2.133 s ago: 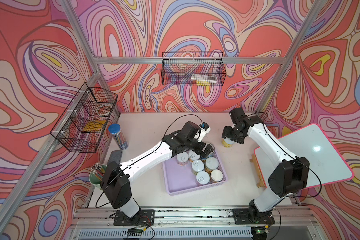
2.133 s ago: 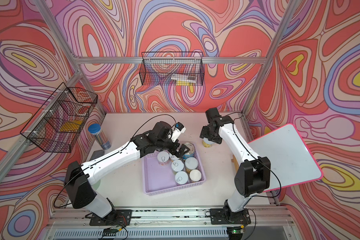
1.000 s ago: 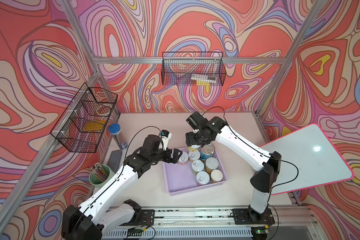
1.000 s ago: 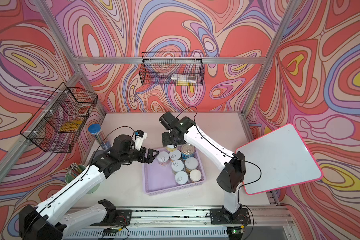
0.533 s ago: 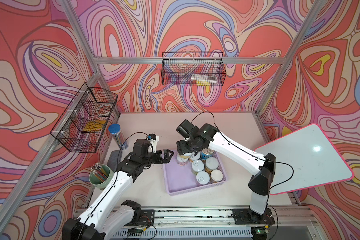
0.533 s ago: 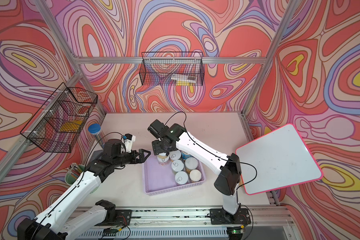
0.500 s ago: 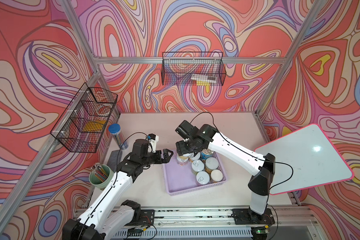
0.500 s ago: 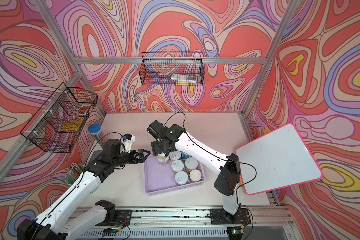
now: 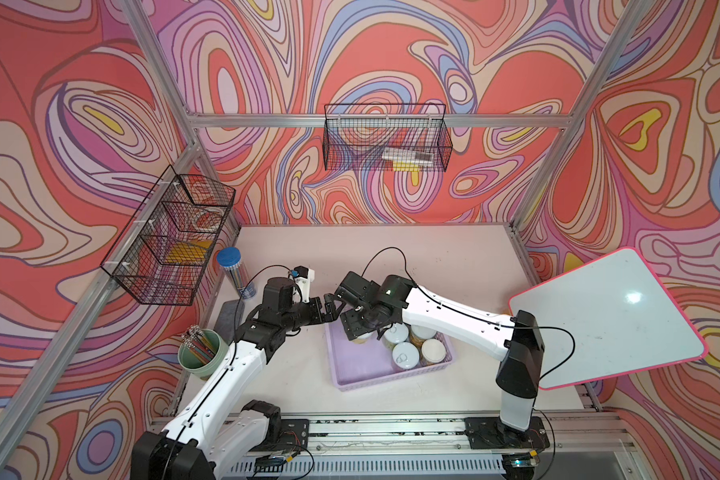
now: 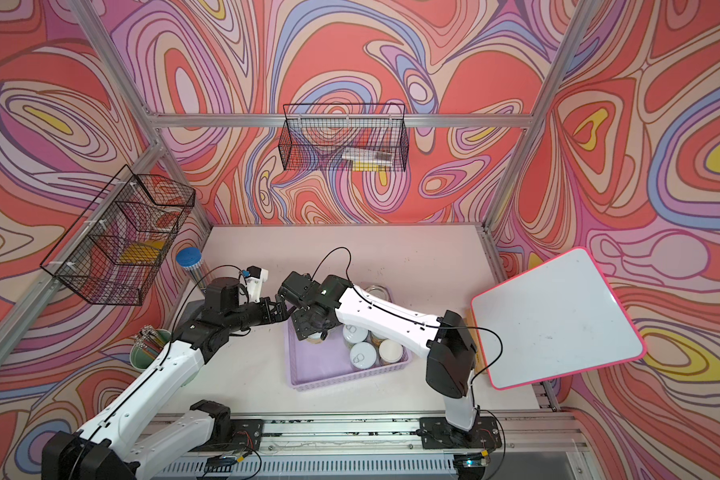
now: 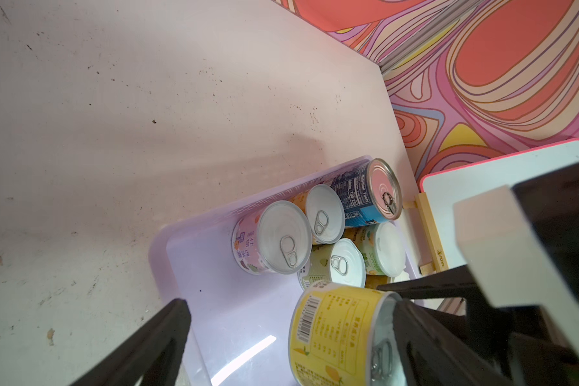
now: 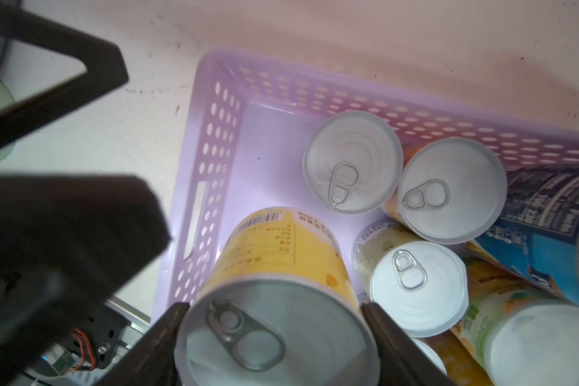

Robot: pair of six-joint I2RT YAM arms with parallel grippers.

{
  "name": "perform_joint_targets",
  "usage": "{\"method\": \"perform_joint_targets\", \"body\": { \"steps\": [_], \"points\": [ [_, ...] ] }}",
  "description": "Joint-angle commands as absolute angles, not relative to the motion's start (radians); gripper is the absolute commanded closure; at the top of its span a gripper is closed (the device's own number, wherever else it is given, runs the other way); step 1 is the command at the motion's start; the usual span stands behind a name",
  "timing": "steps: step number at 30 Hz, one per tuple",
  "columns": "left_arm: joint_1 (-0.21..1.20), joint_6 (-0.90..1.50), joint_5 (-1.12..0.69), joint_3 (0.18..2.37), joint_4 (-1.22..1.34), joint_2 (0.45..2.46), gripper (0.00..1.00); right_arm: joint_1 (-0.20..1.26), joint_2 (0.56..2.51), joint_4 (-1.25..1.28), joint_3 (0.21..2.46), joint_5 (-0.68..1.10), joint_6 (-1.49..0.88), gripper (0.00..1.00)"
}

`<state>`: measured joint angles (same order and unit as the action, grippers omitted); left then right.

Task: Put the canned food in the basket
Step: Place the canned food in the basket.

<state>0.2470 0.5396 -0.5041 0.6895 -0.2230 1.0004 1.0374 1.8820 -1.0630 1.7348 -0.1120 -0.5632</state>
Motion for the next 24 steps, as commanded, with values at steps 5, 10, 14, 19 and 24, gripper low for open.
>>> {"method": "perform_joint_targets", "body": {
  "steps": [5, 10, 14, 19, 24],
  "points": [
    [0.241, 0.596, -0.567, 0.619, -0.097, 1.01, 0.01, 1.038, 1.778, -0.927, 1.621, -0.077, -0.421, 0.44],
    [0.244, 0.641, -0.566, 0.552, -0.054, 0.976, 0.01, 1.038, 1.788, -0.915, 1.588, -0.096, -0.39, 0.44],
    [0.244, 0.649, -0.555, 0.527, -0.052, 0.963, 0.01, 1.037, 1.801, -0.907, 1.575, -0.089, -0.385, 0.44],
    [0.244, 0.669, -0.555, 0.525, -0.03, 0.96, 0.01, 1.037, 1.795, -0.883, 1.539, -0.072, -0.373, 0.44],
    [0.248, 0.678, -0.569, 0.525, 0.003, 0.989, 0.01, 1.038, 1.797, -0.867, 1.51, -0.078, -0.373, 0.45]
  ]
}}
